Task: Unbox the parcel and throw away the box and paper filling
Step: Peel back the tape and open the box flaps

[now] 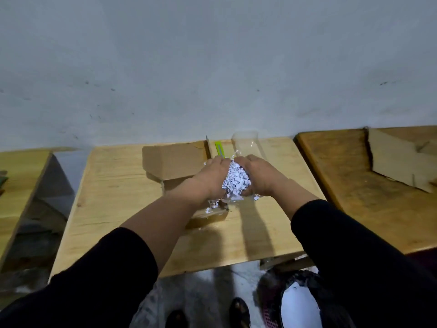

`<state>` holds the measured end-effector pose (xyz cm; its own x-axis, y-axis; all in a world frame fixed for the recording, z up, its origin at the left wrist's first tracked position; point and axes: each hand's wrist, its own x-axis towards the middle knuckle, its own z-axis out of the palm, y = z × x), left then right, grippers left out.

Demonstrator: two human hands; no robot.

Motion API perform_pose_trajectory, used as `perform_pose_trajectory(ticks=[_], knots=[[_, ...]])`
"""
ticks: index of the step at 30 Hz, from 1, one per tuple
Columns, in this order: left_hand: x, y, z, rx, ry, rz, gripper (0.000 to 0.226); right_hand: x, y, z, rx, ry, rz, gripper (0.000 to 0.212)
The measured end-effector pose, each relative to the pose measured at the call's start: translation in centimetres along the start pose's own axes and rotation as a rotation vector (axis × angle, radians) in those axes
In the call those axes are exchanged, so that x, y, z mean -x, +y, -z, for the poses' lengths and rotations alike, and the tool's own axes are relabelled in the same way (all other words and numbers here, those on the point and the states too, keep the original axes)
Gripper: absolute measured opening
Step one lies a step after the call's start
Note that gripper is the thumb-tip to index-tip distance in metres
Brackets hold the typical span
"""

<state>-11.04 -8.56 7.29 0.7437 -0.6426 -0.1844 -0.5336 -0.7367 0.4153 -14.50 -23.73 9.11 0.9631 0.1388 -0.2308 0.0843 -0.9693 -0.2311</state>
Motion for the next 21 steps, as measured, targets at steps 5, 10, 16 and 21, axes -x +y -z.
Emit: perform_pose_trajectory(ticks=[5, 10, 16, 21], knots=[[-2.3, 4.5, -3.3, 0.104, -0.026, -0.015, 0.084, 1.9, 5.9, -1.3, 0.021, -0.040, -0.023, 0.091], [-3.8, 7.4, -9.4, 0.115, 0.061, -0.043, 0.071, 3.0, 11.3, -5.1, -0.020, -0.133, -0.023, 0.096], [-5.2, 6.9, -14.9, 0.139, -0.019, 0.081, 0.091, 2.8, 14.5, -10.9, -0.095, -0.099, 0.057, 0.084], [-4.5, 6.4, -16.1, 0.099, 0.030, 0.134, 0.099, 3.2, 14.7, -12.4, -0.238, 0.080, 0.135, 0.073]])
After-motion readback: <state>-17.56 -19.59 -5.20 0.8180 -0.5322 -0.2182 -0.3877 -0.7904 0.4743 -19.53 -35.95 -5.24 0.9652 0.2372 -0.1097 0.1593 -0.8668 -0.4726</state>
